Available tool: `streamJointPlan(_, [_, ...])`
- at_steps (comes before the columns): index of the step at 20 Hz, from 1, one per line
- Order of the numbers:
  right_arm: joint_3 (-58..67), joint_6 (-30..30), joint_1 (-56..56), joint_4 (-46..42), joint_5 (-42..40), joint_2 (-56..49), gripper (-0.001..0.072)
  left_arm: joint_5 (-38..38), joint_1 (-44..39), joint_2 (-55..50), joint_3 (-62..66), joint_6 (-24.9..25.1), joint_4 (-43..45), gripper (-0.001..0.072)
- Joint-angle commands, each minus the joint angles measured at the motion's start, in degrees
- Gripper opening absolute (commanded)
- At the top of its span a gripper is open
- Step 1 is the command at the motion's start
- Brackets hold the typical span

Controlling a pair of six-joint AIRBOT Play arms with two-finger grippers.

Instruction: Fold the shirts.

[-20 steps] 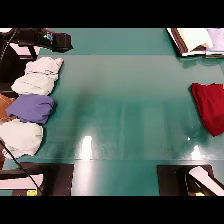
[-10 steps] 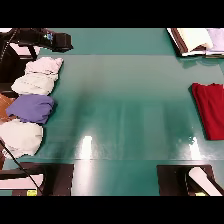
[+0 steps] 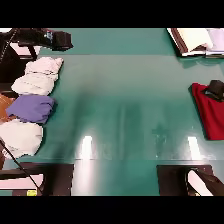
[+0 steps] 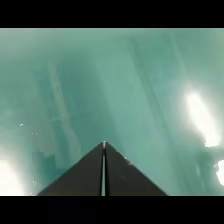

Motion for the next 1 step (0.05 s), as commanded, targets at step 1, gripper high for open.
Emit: streamJointPlan(1, [0.07,-0.02,5.31,0.22,-0.66,0.55,0.0015,0.11,0.0,0.0,0.0,-0.02,0.0,0.0026])
